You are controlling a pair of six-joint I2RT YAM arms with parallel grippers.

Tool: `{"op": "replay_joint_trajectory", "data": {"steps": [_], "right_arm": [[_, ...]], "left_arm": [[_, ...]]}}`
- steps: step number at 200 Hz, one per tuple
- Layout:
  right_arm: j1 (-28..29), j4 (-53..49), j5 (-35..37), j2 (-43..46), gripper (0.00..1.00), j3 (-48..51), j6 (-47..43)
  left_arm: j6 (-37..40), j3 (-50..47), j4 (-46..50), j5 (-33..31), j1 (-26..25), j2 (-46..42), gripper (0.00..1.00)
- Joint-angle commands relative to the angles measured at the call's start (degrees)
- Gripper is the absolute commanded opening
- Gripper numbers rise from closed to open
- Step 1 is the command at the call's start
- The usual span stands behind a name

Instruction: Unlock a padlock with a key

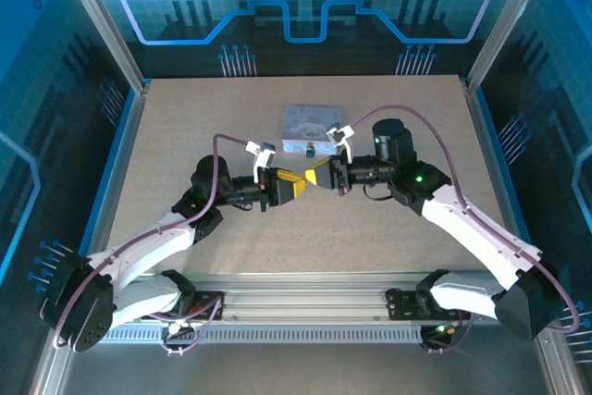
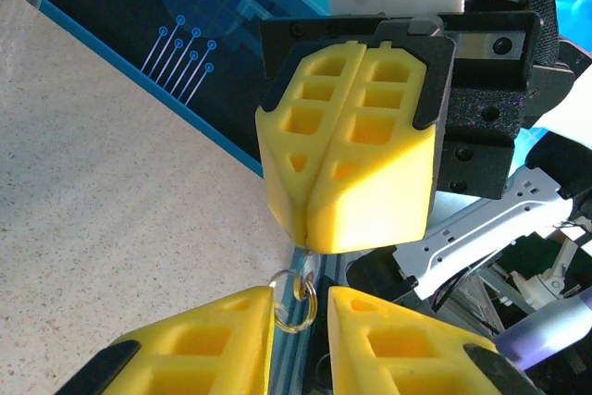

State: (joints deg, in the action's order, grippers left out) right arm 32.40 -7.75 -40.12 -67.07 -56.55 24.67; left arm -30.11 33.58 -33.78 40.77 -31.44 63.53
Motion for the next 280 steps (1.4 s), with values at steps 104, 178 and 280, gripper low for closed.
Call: {"op": "replay_joint_trajectory", "data": {"steps": [104, 178, 280], "right_arm": [[0.20, 2.30, -1.95, 0.29, 0.00, 0.76, 0.53], [0.20, 2.58, -0.18, 0.44, 0.00, 0.89, 1.34], [-0.56, -5.17, 18.36, 2.43, 0.45, 1.20, 3.80]], "left_arm": [[-1.25, 0.17, -3.57, 0.89, 0.33, 0.47, 0.11], [-1.54, 0.30, -3.68, 1.08, 0.36, 0.90, 0.00], [6.55, -0.86, 13.27, -11.28, 0.79, -5.52, 0.00]]}}
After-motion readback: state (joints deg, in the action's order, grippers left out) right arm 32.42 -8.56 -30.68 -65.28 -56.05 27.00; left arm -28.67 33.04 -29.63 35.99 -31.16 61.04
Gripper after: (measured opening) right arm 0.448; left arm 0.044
